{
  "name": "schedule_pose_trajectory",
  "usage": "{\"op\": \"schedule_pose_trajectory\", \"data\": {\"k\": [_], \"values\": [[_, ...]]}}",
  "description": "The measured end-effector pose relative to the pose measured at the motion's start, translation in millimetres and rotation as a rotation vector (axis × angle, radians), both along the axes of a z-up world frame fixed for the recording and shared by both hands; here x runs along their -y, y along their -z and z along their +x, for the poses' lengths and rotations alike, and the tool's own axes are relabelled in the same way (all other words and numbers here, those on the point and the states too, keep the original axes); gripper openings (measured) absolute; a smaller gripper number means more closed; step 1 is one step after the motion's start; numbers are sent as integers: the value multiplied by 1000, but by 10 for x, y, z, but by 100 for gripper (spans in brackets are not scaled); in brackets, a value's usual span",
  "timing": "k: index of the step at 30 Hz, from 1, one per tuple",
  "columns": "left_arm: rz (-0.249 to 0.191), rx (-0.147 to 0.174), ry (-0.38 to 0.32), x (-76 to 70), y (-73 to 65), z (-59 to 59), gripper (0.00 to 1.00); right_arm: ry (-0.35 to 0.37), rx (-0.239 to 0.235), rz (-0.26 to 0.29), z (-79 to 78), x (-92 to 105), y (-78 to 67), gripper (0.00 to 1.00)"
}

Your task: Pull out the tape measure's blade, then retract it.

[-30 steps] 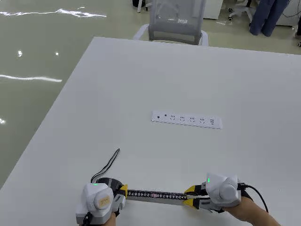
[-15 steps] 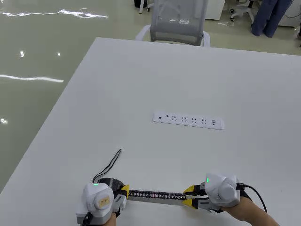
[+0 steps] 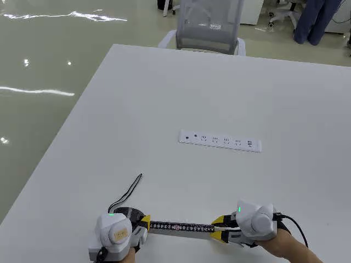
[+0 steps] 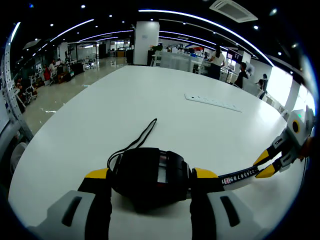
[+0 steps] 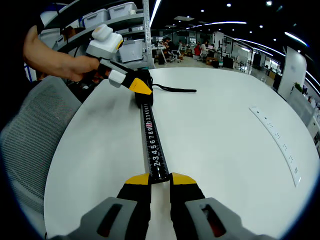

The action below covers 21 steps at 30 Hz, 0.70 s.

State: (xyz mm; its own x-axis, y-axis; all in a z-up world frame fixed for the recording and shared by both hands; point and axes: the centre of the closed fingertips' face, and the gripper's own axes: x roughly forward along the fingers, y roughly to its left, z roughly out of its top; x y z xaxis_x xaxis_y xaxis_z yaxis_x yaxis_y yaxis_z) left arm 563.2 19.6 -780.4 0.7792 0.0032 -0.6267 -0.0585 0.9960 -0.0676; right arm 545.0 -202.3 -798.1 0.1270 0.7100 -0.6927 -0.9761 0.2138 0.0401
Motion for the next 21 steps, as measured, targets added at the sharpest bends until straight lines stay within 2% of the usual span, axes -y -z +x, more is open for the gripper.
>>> {"op": "schedule_pose_trajectory", "data": {"k": [21], "values": [[-19, 7, -1, -11, -3, -1, 60, -5, 3, 12, 12, -109, -31, 12]]}}
